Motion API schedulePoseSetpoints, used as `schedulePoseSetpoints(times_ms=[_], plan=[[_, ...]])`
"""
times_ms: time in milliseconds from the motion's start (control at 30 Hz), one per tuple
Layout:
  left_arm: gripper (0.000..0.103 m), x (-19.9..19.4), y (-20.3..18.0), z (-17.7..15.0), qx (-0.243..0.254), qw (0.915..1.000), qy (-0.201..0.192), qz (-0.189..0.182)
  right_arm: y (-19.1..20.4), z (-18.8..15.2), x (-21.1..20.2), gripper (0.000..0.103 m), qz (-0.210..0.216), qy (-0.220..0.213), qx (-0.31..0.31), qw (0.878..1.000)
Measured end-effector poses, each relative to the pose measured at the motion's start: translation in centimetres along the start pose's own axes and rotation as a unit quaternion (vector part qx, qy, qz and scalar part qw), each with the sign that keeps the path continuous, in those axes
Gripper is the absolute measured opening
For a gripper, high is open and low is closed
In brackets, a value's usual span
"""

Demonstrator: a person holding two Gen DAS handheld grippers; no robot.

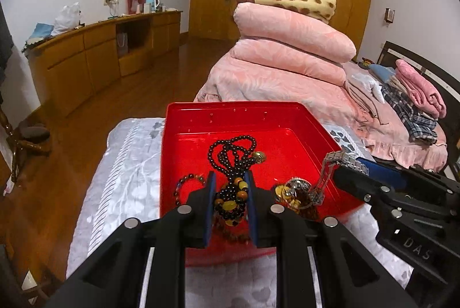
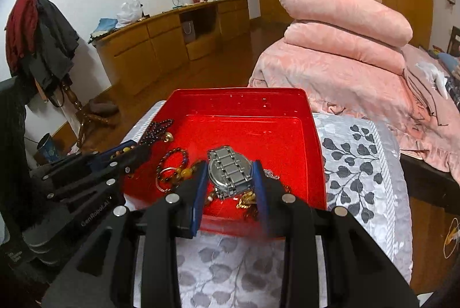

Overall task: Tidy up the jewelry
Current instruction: 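Carry strand with left tool into the red tin while right tool releases the watch there, then withdraw both open tools from the red tin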

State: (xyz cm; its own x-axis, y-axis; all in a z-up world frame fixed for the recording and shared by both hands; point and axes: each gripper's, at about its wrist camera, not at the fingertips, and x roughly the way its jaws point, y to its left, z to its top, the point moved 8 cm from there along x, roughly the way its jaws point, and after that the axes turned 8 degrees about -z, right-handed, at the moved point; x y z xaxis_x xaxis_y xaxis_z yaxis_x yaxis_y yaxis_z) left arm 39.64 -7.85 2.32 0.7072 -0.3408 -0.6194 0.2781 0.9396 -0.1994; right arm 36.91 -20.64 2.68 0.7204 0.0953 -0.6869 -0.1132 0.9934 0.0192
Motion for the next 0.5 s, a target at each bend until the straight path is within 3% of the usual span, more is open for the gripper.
schedulePoseSetpoints(times_ms=[400,433,500], plan=[[0.021,5.2,0.8,1.2,-0.006,0.9996,0.026,0.003,-1.6,0.7,5.3,0.030,-0.018,0.034,0.012,0.999],[0.023,5.7,0.9,1.2,-0.008,0.9995,0.031,0.000,-1.7,0.8,5.7,0.032,-0.023,0.034,0.011,0.999],[0.048,6.3,1.1,1.2,-0.016,0.9992,0.036,-0.001,-2.1,1.2,5.9,0.041,-0.032,0.024,0.017,0.999]])
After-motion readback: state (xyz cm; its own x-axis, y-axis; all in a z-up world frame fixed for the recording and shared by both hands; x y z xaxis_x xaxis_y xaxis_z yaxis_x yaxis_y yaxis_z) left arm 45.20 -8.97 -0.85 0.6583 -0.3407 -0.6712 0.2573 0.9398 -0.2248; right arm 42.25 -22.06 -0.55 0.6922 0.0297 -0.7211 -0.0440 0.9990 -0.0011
